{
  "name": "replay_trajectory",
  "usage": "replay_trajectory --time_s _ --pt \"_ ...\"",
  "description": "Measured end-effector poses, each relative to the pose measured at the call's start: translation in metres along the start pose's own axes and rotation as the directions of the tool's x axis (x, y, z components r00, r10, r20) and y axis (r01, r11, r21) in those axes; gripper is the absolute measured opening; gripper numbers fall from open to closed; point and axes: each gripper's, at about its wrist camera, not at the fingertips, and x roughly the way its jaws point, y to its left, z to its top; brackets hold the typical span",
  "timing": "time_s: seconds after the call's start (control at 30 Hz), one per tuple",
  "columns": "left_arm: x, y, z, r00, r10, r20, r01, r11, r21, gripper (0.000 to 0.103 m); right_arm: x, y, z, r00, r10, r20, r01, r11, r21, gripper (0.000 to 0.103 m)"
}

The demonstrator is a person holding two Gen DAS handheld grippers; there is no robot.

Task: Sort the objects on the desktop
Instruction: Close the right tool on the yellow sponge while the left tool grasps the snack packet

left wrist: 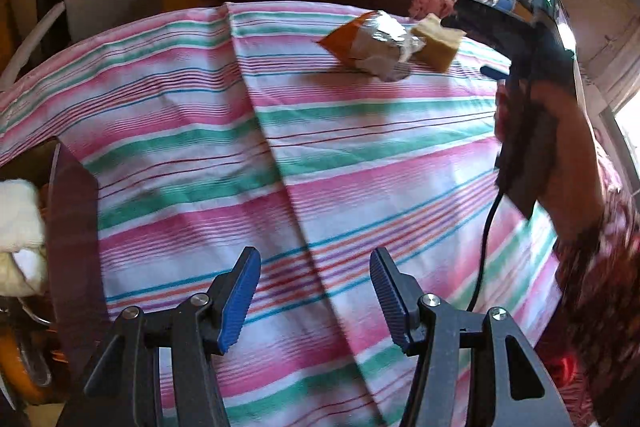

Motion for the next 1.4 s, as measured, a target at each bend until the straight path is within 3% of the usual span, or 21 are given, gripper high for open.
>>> replay_trajectory --time_s 0.2,0.33,0.4,0.63,0.83,0.97,1.17,1.4 --pt "-0.004 0.017 0.013 0.999 0.035 0.019 -0.035 0.998 -0.049 0.058 0.038 0.022 0.018 0.997 -0.074 -0.028 0.072 0.995 -0.073 0.089" --pt "-0.001 0.009 0.028 0.998 0.052 0.031 -0.051 0.998 -0.026 0.058 0.053 0.017 0.016 0.992 -0.114 -0.058 0.106 0.988 -0.114 0.075" --pt "0.002 0.002 0.038 0.998 0.045 0.037 -0.045 0.999 -0.009 0.058 0.048 0.013 0.011 0.995 -0.091 -0.047 0.083 0.985 -0.152 0.067" --pt "0.018 -0.036 0.089 0.997 0.017 0.081 -0.024 0.997 0.078 0.058 0.004 -0.007 -0.019 1.000 -0.004 -0.014 0.000 0.968 -0.250 0.061" --pt "0.033 -0.064 0.138 0.991 -0.005 0.130 -0.018 0.985 0.170 0.059 -0.033 -0.038 -0.049 0.999 0.044 0.004 -0.042 0.980 -0.194 0.060" --pt "0.052 -0.084 0.157 0.993 0.043 0.113 -0.072 0.962 0.265 0.059 -0.037 -0.047 -0.055 0.997 0.070 0.014 -0.067 0.987 -0.146 0.060" --pt "0.076 -0.094 0.164 0.992 0.089 0.086 -0.112 0.940 0.323 0.059 -0.032 -0.046 -0.059 0.998 0.070 0.005 -0.068 0.986 -0.150 0.060" --pt "0.088 -0.104 0.164 0.984 0.121 0.133 -0.163 0.911 0.379 0.061 -0.027 -0.051 -0.061 0.995 0.094 -0.016 -0.096 0.988 -0.124 0.061"
